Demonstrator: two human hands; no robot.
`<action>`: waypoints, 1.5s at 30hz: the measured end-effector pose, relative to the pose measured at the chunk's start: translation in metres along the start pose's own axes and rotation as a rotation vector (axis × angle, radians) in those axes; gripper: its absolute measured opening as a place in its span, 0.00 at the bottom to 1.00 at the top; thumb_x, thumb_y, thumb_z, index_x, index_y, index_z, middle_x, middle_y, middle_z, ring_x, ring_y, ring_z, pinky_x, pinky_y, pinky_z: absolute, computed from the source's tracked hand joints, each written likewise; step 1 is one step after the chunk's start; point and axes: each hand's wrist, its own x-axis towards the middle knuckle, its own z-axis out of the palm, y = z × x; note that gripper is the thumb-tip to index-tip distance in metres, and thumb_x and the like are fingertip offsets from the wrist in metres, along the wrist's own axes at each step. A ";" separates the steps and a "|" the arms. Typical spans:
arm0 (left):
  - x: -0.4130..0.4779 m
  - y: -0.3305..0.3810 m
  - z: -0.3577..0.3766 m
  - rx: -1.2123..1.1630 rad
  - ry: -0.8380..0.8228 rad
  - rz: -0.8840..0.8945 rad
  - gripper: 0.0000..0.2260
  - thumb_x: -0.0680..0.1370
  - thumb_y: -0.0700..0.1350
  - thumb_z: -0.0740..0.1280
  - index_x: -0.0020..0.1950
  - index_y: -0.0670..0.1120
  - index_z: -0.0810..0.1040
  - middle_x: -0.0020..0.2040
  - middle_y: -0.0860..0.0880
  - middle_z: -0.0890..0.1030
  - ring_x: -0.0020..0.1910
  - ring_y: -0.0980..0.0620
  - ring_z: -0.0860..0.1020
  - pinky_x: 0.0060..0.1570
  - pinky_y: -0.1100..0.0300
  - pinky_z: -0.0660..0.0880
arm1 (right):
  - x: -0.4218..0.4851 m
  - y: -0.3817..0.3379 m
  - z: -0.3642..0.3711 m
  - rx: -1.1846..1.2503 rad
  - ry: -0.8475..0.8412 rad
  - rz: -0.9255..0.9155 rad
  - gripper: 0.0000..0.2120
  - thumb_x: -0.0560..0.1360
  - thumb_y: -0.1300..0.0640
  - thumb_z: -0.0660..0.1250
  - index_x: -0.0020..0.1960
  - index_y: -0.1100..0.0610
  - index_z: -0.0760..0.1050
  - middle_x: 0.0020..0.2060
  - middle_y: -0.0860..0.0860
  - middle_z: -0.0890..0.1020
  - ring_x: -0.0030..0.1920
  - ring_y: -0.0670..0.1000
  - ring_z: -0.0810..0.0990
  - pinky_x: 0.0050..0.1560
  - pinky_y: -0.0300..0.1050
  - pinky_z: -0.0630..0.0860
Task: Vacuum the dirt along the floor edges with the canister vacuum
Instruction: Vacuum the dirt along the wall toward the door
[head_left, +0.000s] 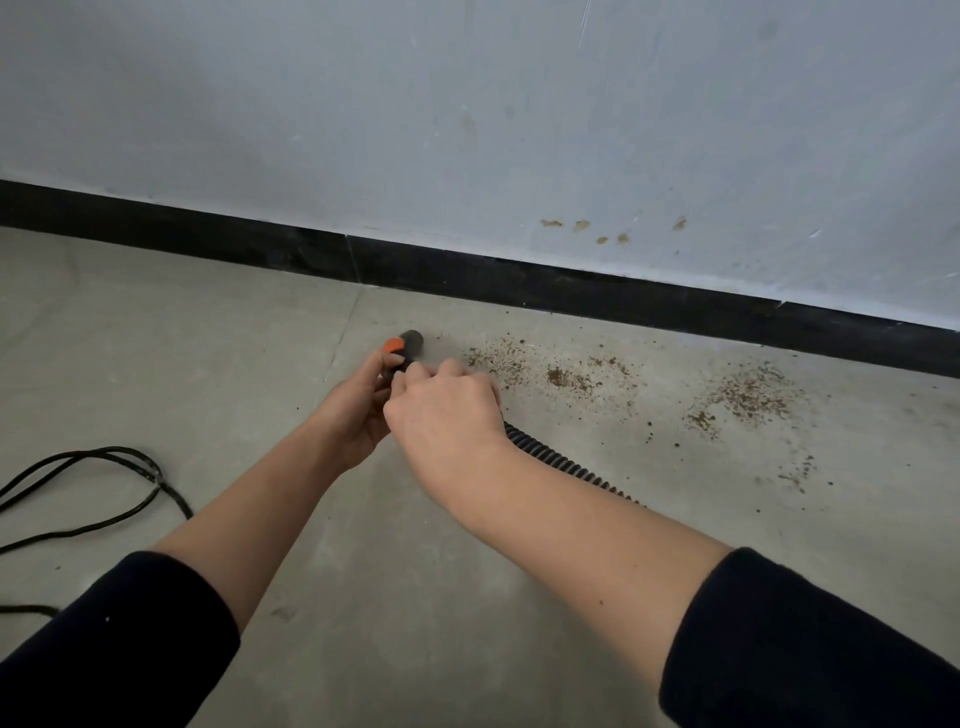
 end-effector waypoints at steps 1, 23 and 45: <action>0.003 0.001 -0.003 0.004 0.014 0.004 0.11 0.77 0.49 0.63 0.37 0.46 0.73 0.33 0.48 0.67 0.29 0.53 0.67 0.22 0.65 0.69 | 0.002 0.001 0.001 0.008 0.013 -0.002 0.27 0.75 0.63 0.65 0.72 0.64 0.61 0.62 0.61 0.69 0.57 0.64 0.71 0.46 0.56 0.76; 0.003 -0.013 0.027 -0.009 -0.111 -0.045 0.16 0.78 0.49 0.62 0.32 0.46 0.77 0.33 0.48 0.63 0.29 0.53 0.62 0.21 0.64 0.66 | -0.020 0.012 0.009 -0.015 -0.035 0.037 0.25 0.75 0.63 0.64 0.70 0.66 0.61 0.60 0.63 0.69 0.55 0.64 0.72 0.43 0.54 0.76; -0.025 -0.037 0.058 0.008 -0.150 -0.116 0.10 0.79 0.47 0.62 0.44 0.41 0.77 0.28 0.50 0.69 0.21 0.57 0.68 0.21 0.66 0.68 | -0.071 0.023 0.023 -0.003 -0.060 0.037 0.29 0.77 0.64 0.61 0.75 0.66 0.56 0.62 0.64 0.68 0.55 0.65 0.72 0.46 0.54 0.77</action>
